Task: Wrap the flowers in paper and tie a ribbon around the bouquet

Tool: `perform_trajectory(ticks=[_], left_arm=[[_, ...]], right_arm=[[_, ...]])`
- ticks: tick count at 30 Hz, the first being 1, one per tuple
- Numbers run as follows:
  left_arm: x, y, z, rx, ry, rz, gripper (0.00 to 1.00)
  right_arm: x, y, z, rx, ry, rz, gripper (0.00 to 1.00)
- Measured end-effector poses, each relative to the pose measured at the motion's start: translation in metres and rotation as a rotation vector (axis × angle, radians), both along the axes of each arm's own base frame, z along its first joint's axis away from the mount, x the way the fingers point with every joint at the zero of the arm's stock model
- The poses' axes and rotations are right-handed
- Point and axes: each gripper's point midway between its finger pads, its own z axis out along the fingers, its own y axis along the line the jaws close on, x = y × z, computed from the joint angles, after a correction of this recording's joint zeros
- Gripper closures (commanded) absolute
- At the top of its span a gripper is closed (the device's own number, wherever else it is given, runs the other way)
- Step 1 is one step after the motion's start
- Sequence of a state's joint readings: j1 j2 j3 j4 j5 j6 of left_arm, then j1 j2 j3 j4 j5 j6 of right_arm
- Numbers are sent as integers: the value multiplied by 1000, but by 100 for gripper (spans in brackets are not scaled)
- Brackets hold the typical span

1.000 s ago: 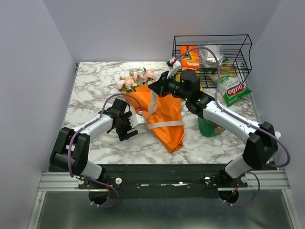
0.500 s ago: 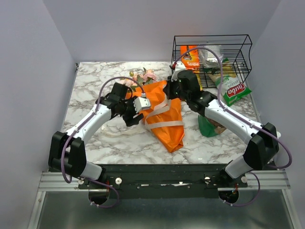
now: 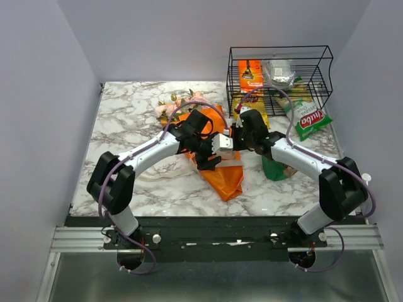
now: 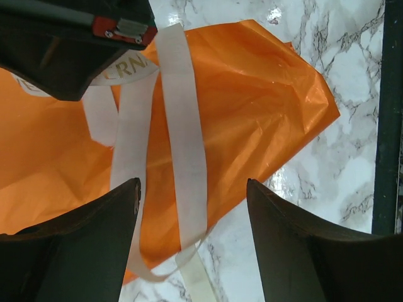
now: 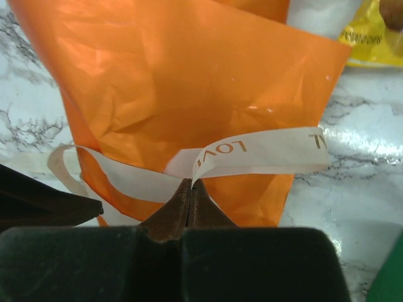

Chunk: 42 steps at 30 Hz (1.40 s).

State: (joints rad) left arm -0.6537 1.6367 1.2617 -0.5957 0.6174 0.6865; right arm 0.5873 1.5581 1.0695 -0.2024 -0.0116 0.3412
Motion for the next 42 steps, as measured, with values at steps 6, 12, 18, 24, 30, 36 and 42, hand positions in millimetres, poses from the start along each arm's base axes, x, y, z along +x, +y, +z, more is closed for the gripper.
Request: perform_trajectory(ticks=[6,12,18,24,30,36,42], left_arm=[[5,-18,-37,34,21,-30,23],[12,-21,-49,43,-13,-49,52],[14,-17,-57,63,-34,-42,91],[15,-16,-57,68,-31,-32,100],[12,-16,-43,32,48,4,100],[2,-19,-9,-28,42,-56,100],[-11,-20,0,-60,103,-81,100]], right_arm=[[-3,-7,-19,52,80,-2,100],[-8,1,-20,113,100,35,100],[-17,10,-25,162,123,93,100],[-25,15,-29,189,142,133,100],[-30,22,-32,220,164,190,100],[-25,26,-32,217,165,220,99],[-11,41,-13,254,121,276,99]])
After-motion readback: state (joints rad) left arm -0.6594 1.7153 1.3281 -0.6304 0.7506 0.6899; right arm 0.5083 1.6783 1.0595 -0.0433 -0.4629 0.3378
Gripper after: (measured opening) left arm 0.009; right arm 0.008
